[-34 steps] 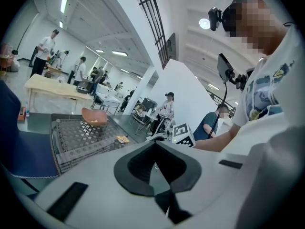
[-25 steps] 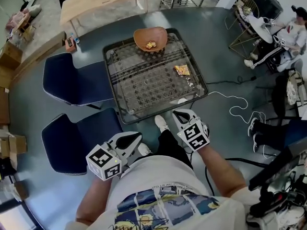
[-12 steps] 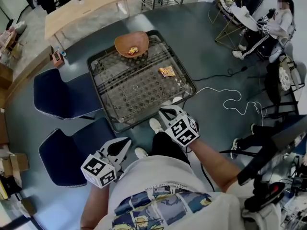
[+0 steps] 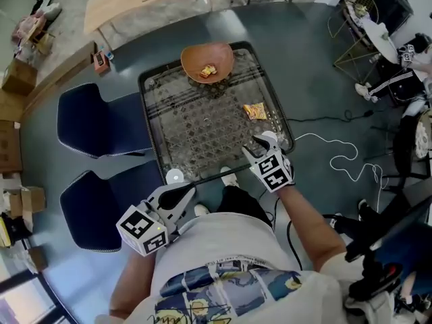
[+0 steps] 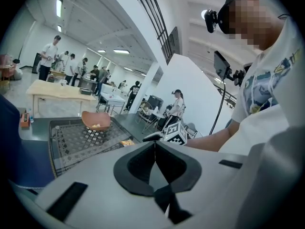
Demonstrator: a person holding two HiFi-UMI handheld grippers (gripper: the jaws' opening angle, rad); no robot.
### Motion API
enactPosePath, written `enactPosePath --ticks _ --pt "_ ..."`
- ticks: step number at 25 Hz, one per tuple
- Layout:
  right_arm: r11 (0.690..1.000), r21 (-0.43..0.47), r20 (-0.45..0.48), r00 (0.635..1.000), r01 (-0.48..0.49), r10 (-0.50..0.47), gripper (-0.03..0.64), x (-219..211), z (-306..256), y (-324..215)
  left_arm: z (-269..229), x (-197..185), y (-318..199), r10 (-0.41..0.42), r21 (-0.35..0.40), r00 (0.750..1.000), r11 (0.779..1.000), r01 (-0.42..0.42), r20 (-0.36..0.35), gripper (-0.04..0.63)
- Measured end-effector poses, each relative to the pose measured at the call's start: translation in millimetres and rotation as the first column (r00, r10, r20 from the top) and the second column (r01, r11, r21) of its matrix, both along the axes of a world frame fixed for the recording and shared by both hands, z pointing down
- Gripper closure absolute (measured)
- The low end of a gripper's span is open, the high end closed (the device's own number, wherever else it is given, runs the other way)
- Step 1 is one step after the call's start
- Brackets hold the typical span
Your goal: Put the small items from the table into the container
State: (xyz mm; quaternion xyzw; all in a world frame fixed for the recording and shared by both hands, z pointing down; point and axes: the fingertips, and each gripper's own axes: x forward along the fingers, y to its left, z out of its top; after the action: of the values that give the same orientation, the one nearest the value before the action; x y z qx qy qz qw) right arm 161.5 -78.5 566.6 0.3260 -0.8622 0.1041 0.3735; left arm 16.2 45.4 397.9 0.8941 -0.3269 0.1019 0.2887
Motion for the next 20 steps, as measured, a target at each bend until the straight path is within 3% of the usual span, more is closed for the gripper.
enactPosePath --ticks 11,20 --pt "0.994 -0.105 -0.133 0.991 -0.030 0.016 0.412 57 97 -119 3 24 -68 -0.092 -0.065 0.995 0.993 0.094 0.037 0.586" --pt "0.980 -0.200 -0.202 0.978 0.013 -0.054 0.388 58 153 -146 7 19 -92 -0.173 -0.108 0.983 0.978 0.179 0.063 0.586"
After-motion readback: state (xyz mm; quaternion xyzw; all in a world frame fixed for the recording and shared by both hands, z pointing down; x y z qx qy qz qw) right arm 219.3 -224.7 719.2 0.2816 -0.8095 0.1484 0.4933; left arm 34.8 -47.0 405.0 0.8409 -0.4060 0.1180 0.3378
